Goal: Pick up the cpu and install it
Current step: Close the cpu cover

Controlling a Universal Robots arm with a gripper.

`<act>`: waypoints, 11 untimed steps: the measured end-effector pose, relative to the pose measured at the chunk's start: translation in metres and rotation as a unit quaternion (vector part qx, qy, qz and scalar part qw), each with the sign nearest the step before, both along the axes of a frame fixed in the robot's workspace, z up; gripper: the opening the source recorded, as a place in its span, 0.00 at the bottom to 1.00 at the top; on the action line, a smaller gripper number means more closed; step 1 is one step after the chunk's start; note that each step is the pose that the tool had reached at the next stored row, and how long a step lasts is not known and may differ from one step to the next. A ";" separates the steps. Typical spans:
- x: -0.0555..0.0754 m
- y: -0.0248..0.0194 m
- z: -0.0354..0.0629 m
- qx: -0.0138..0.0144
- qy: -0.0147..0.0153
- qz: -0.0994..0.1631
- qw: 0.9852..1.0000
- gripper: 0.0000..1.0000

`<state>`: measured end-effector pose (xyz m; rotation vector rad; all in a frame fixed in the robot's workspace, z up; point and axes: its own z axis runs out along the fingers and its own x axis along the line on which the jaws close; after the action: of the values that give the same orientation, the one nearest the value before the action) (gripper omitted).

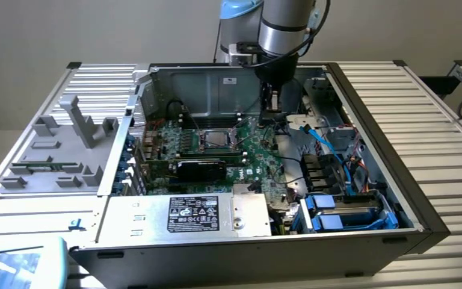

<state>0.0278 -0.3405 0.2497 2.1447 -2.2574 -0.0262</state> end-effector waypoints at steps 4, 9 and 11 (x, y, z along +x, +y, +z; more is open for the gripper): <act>0.000 0.0004 -0.0039 0.004 0.001 -0.008 1.000 0.12; 0.000 0.0020 -0.0085 0.008 0.002 -0.013 1.000 0.12; 0.000 0.0031 -0.0095 0.008 0.003 -0.015 1.000 0.12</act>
<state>0.0278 -0.3374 0.2401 2.1171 -2.2940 -0.0516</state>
